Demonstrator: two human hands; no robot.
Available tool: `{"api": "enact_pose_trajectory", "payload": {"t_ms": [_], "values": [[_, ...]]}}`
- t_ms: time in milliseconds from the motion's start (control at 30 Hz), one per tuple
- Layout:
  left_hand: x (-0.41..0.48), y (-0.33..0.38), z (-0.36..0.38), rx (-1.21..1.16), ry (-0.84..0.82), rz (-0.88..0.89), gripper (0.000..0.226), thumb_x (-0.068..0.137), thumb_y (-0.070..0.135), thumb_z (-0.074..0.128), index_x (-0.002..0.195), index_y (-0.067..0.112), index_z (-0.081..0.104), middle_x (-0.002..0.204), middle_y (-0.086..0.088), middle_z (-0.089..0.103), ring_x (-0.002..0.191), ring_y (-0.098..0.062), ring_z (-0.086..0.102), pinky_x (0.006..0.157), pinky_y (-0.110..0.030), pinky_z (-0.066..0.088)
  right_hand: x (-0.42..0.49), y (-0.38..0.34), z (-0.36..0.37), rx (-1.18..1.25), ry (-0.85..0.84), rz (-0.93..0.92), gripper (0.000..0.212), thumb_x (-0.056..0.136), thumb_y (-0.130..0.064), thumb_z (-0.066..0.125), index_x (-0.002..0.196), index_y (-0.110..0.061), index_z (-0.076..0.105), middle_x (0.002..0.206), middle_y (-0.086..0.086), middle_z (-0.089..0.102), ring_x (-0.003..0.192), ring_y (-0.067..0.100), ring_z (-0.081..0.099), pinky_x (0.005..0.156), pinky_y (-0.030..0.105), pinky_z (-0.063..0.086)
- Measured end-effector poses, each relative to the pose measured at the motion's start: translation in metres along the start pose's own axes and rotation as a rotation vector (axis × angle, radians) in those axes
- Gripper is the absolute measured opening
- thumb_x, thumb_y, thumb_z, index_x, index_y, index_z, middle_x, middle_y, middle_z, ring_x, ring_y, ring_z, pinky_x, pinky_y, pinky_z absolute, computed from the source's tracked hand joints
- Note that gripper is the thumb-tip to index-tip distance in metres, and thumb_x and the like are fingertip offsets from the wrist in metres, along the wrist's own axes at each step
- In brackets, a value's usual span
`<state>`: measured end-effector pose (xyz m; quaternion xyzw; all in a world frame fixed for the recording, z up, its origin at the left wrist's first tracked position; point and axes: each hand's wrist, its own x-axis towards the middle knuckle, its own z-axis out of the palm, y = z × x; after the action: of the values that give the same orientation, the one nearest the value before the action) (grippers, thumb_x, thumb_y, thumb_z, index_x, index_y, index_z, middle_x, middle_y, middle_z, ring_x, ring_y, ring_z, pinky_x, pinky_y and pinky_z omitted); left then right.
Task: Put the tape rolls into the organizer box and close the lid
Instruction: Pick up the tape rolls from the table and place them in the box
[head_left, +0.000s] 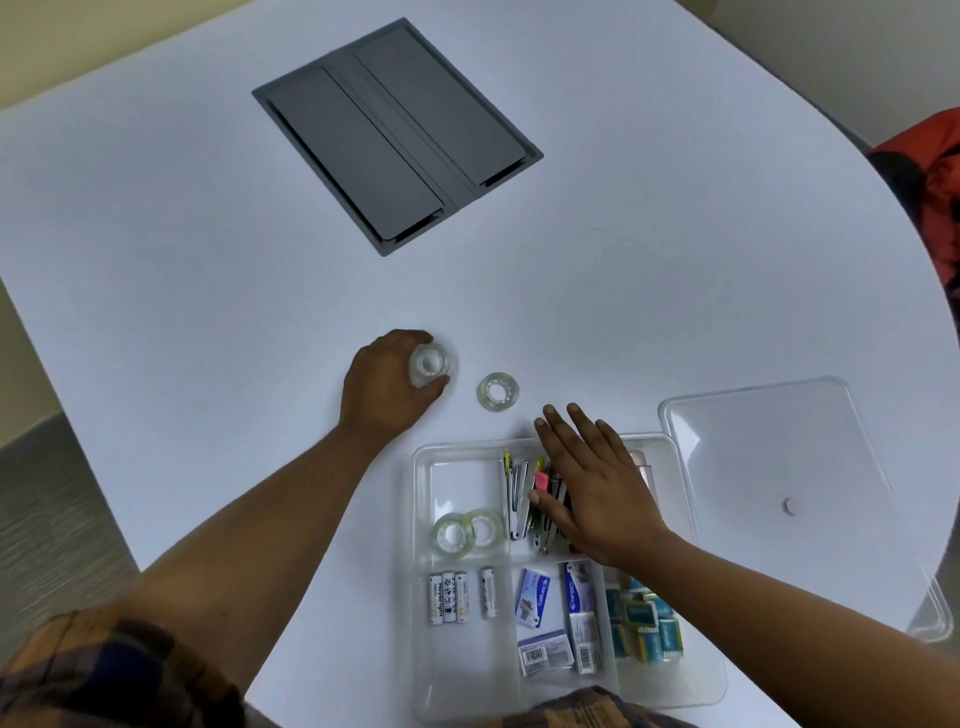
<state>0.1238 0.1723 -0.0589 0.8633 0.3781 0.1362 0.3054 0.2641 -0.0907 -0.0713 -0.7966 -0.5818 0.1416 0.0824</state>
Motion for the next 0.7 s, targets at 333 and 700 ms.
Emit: {"api": "enact_pose_trajectory", "payload": {"t_ms": [333, 700], "values": [[-0.098, 0.043, -0.020, 0.029, -0.073, 0.104, 0.052, 0.068, 0.056, 0.072, 0.113, 0.035, 0.056, 0.111, 0.018, 0.062, 0.099, -0.005, 0.058, 0.078, -0.021, 0.044, 0.000, -0.001, 0.000, -0.001, 0.012, 0.006, 0.070, 0.096, -0.062, 0.029, 0.154, -0.023, 0.016, 0.162, -0.003, 0.014, 0.150, 0.016, 0.002, 0.121, 0.041, 0.009], [-0.136, 0.053, 0.012, 0.191, -0.320, -0.158, 0.043, 0.071, 0.041, 0.073, 0.110, 0.032, 0.056, 0.110, 0.012, 0.066, 0.093, -0.020, 0.066, 0.075, -0.029, 0.046, 0.000, -0.001, -0.001, -0.004, 0.008, 0.000, 0.068, 0.097, -0.060, 0.028, 0.153, -0.023, 0.018, 0.162, -0.003, 0.015, 0.150, 0.015, 0.002, 0.121, 0.038, 0.005]]}}
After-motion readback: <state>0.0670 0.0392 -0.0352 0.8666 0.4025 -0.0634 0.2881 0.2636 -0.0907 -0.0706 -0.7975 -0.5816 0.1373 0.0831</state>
